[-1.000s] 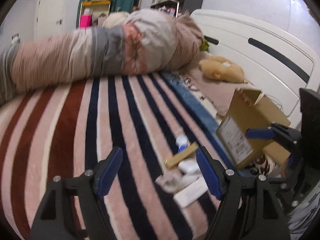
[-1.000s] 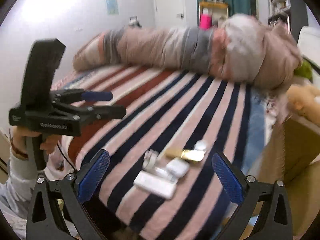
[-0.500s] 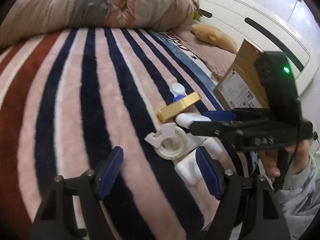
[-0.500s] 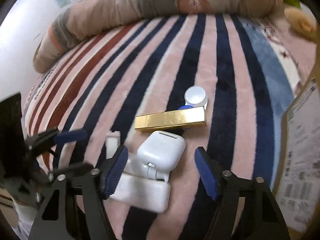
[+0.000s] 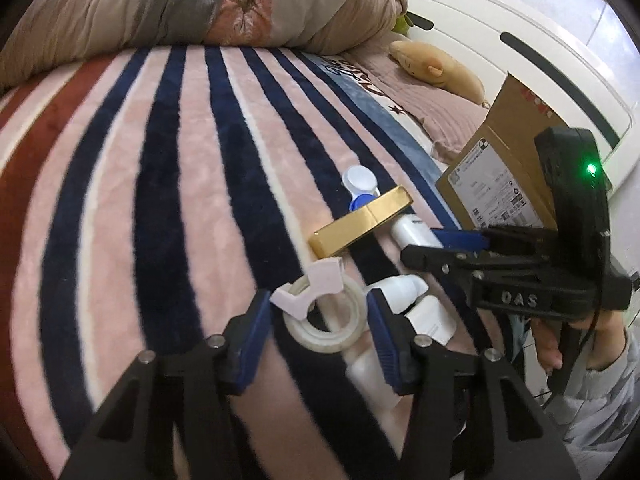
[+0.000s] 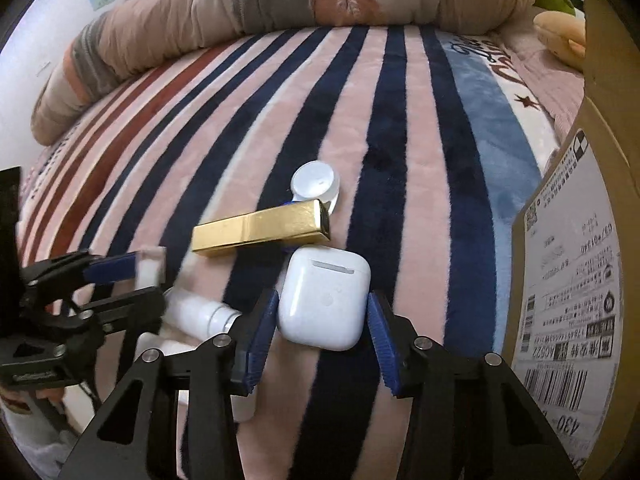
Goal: Organize rigid objects
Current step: 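Grasp the white tape roll with the left tool while the right tool grasps the white earbuds case, then lower the tape roll with the left tool while the right tool lowers the earbuds case into the box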
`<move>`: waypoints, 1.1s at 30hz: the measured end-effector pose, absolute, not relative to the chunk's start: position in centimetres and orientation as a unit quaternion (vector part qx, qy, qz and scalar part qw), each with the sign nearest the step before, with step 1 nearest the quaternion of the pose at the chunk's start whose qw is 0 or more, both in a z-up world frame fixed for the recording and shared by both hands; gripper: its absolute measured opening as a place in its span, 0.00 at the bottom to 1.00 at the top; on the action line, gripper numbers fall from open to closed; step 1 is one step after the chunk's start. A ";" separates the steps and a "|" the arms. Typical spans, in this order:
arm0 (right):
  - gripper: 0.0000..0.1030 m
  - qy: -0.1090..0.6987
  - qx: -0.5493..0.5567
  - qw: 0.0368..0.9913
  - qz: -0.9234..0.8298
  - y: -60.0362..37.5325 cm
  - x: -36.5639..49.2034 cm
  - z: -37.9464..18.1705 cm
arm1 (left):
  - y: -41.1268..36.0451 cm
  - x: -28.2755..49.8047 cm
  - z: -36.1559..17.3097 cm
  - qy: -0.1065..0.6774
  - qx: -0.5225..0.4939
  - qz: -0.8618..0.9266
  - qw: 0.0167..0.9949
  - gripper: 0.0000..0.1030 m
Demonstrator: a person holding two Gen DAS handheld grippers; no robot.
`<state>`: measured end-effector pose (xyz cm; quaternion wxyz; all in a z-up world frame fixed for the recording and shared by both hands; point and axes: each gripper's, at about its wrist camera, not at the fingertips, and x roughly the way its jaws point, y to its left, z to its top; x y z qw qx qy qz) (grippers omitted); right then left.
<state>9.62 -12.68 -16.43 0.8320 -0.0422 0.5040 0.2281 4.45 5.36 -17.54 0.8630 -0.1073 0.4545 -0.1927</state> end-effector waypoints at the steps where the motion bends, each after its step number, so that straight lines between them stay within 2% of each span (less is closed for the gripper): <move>1: 0.42 0.503 -0.047 0.834 0.224 -12.4 9.9 -16.6 | 5.5 4.4 -17.4 0.455 -0.103 -0.189 0.864 0.44; 12: 0.39 0.468 -0.059 0.854 0.219 -11.7 9.0 -15.7 | 7.6 2.6 -14.8 0.431 -0.102 -0.164 0.881 0.44; 19: 0.39 0.389 -0.040 0.871 0.297 -12.5 4.2 -8.4 | 7.1 0.3 -8.1 0.375 -0.077 -0.179 0.906 0.44; 26: 0.39 0.302 -0.009 0.904 0.302 -18.6 0.3 -1.1 | 1.9 0.4 -0.9 0.319 -0.047 -0.248 0.914 0.44; 33: 0.40 0.302 -0.001 0.933 0.194 -28.3 1.7 -0.2 | -8.4 2.4 2.8 0.303 0.014 -0.343 0.889 0.44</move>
